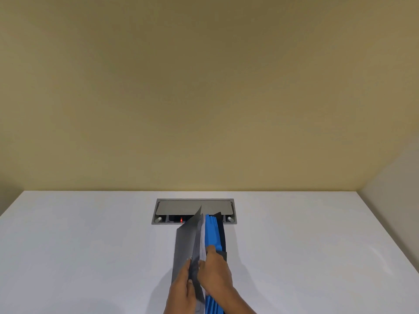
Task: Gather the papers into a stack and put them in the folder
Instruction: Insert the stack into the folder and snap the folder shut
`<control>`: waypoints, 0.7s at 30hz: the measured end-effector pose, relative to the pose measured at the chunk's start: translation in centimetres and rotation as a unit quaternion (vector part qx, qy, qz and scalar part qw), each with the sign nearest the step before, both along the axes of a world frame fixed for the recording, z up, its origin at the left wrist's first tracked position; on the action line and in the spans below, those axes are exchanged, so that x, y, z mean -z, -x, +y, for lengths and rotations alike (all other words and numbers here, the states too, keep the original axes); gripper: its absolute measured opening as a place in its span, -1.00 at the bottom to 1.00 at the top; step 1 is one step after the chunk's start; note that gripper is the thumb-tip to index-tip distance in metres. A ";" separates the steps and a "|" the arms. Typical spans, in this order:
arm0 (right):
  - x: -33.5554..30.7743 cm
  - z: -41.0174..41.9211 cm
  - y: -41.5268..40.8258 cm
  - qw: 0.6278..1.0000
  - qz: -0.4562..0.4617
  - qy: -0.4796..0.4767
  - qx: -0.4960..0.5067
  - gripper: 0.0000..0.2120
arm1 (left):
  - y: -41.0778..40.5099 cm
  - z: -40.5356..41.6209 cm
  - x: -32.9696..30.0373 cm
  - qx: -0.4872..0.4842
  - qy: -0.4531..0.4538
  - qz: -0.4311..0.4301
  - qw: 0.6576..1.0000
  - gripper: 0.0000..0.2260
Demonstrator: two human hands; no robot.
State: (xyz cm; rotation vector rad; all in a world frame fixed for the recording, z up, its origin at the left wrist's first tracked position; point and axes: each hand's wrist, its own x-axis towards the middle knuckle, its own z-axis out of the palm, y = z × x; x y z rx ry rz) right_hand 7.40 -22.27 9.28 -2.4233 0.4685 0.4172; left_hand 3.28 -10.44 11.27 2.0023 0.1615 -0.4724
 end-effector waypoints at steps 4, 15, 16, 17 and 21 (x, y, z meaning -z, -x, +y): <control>0.7 -0.5 0.3 1.000 0.004 0.010 0.004 -0.70 | -0.2 -0.1 0.3 0.009 -0.014 0.007 1.000 0.55; 1.7 -3.5 1.4 0.998 -0.011 0.056 -0.004 -0.79 | -0.8 -2.4 2.5 0.008 -0.031 0.093 0.995 0.30; 1.9 -3.9 1.6 0.998 -0.017 0.057 0.003 -0.78 | -1.2 -2.8 2.6 -0.020 0.015 0.135 0.991 0.15; 2.2 -4.3 1.8 0.998 -0.023 0.054 0.010 -0.77 | -0.3 -2.2 3.8 0.034 0.102 0.146 0.983 -0.07; 3.4 -6.2 2.8 0.999 -0.023 0.023 0.021 -0.79 | -0.1 -4.8 7.1 0.106 0.026 0.079 0.991 -0.49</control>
